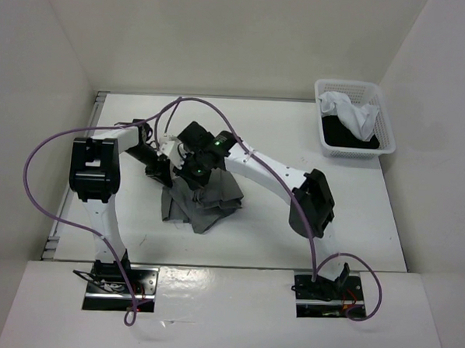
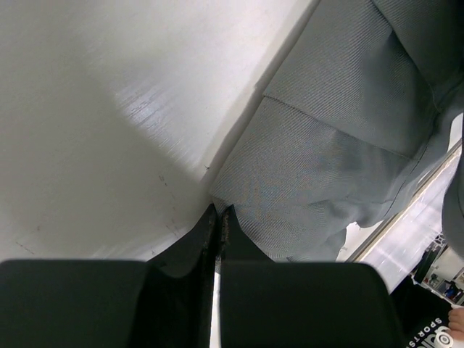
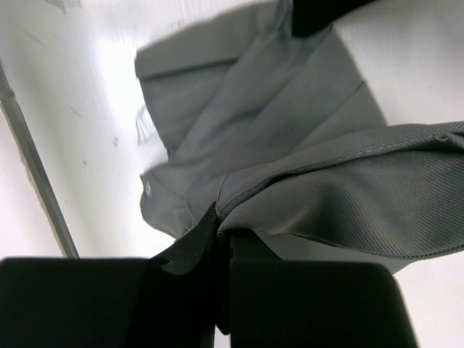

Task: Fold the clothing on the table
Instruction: Fold the skirt

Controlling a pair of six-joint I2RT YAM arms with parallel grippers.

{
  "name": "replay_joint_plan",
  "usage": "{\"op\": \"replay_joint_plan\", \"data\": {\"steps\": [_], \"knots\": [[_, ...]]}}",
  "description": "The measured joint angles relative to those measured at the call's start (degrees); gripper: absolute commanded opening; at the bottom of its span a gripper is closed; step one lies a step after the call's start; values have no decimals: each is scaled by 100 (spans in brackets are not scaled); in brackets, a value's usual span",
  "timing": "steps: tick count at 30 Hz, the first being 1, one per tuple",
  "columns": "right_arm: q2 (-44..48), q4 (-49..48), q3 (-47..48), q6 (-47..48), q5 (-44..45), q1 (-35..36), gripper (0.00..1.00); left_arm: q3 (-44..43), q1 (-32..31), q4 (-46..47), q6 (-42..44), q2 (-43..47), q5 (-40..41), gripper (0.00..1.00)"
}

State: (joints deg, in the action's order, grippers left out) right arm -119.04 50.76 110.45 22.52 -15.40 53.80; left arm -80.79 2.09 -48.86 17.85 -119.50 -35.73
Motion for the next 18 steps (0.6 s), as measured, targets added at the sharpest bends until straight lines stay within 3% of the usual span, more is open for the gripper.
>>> {"op": "replay_joint_plan", "data": {"steps": [13,18], "knots": [[-365,17,634,-409,-256,260,0,0,0,7,0,-2,-13,0],[-645,20,634,-496,-387,435,14,0,0,7,0,-2,-15,0]]}}
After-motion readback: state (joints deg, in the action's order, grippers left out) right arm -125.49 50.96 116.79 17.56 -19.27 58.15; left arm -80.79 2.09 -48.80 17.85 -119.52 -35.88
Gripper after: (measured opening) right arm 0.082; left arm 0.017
